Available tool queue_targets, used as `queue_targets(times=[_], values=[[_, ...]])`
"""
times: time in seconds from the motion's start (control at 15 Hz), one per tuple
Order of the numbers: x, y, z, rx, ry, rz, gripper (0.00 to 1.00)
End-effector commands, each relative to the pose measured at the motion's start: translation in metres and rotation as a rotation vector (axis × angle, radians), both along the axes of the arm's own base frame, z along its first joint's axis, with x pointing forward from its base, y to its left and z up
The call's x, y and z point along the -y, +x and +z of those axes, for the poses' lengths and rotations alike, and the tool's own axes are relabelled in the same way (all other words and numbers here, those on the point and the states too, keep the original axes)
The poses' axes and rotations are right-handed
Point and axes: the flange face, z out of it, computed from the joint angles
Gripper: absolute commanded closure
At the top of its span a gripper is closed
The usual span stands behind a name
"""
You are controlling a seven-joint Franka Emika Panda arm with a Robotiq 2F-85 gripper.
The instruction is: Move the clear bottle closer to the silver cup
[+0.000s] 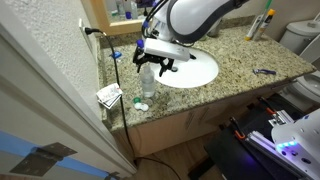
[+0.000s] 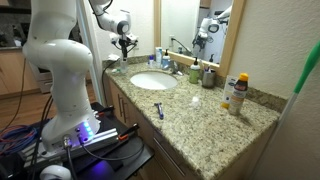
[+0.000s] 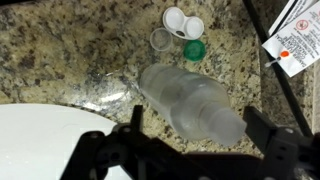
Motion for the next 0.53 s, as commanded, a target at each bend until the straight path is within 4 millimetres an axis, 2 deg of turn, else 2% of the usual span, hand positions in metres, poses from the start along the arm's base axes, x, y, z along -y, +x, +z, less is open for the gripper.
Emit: queue_targets(times=[0.0, 0.47], values=[[0.0010, 0.0012, -0.0068, -0.023, -0.024, 0.001, 0.00], [-0.0004, 0.0016, -0.0090, -0.018, 0.012, -0.006, 0.00]])
